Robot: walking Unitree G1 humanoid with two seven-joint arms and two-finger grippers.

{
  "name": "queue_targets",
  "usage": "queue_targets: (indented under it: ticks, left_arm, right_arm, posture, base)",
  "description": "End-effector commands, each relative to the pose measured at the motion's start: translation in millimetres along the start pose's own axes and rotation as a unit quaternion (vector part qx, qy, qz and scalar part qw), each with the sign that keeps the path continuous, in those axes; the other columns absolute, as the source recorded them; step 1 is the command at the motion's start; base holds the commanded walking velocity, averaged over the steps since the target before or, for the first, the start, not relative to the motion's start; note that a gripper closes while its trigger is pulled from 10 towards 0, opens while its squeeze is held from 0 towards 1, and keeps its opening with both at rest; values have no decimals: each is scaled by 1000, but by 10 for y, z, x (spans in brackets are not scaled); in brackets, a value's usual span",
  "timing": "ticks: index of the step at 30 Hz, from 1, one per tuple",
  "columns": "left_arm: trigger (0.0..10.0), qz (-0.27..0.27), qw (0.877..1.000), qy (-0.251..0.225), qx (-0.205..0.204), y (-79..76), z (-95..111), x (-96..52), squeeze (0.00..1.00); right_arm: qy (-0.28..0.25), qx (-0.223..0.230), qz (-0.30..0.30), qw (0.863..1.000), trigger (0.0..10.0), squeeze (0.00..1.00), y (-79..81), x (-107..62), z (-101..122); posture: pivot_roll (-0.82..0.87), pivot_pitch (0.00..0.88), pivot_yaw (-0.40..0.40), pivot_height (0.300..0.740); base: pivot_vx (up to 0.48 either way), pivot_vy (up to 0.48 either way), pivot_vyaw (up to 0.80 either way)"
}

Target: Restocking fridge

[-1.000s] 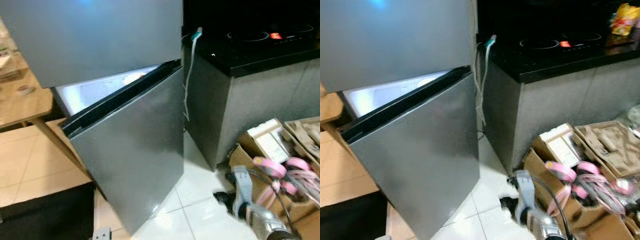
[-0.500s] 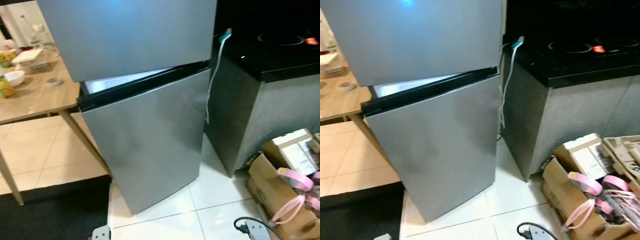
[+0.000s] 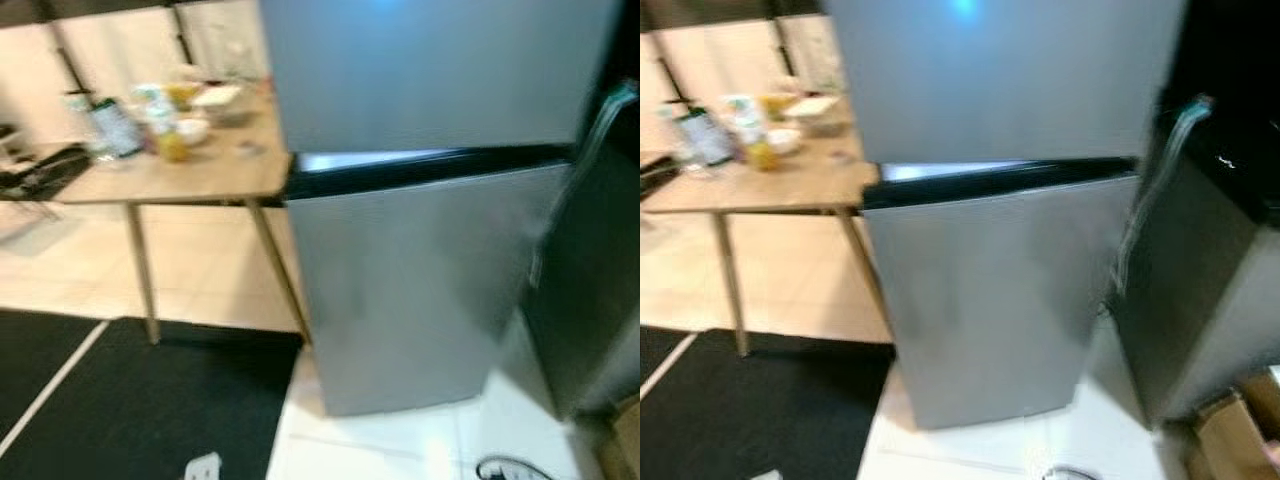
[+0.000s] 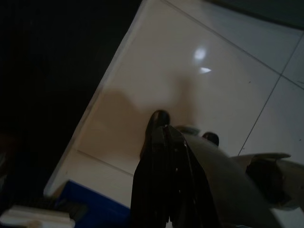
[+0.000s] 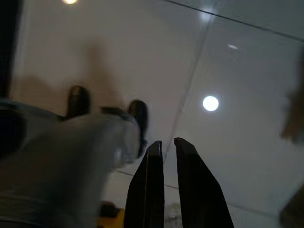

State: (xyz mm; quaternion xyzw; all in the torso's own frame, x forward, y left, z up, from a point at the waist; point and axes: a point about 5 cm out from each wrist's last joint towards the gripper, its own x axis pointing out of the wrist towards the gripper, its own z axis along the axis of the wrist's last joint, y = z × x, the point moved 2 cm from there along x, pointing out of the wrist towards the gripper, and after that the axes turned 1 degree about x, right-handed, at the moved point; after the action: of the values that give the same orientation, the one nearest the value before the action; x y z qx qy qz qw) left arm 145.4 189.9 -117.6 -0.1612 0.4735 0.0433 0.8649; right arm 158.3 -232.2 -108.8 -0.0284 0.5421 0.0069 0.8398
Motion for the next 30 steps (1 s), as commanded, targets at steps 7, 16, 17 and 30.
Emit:
queue_targets:
  ticks: [7, 16, 17, 30]
  left_arm:
    - [10000, 3, 1000, 1, 3, 19, 13, -1, 0]
    - [10000, 7, 1000, 5, 4, 27, 1, -3, 0]
    - [10000, 6, 1000, 6, 7, 25, 1, -2, 0]
    - [10000, 5, 1000, 11, 20, 35, -5, -6, 0]
  right_arm:
    - [8, -8, -1, 1000, 10000, 0, 14, -1, -61]
    - [14, -14, -45, 999, 10000, 0, -73, -12, -94]
    - [14, -17, -47, 999, 10000, 0, -81, -13, -93]
    - [12, -22, -46, 999, 10000, 0, -84, -14, -84]
  posture:
    - [-122, 0, 59, 740]
    - [-122, 0, 59, 740]
    - [-122, 0, 59, 740]
    - [-124, 0, 58, 740]
  base:
    - [0, 0, 742]
    - [0, 0, 510]
    - [0, 0, 0]
    - [80, 0, 0]
